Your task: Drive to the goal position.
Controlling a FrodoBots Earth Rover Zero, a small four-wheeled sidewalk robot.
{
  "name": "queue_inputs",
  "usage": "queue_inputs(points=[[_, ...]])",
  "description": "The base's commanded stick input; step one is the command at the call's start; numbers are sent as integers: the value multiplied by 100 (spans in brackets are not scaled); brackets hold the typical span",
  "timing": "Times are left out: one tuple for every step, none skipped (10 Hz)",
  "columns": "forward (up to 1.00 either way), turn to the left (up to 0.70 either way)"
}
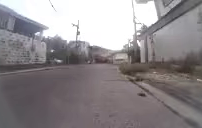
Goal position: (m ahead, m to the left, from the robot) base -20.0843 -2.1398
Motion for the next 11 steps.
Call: queue_inputs(points=[[0, 100], [0, 100], [0, 100], [0, 100], [0, 100], [0, 100], [0, 100], [0, 100], [0, 100], [0, 100], [0, 100]])
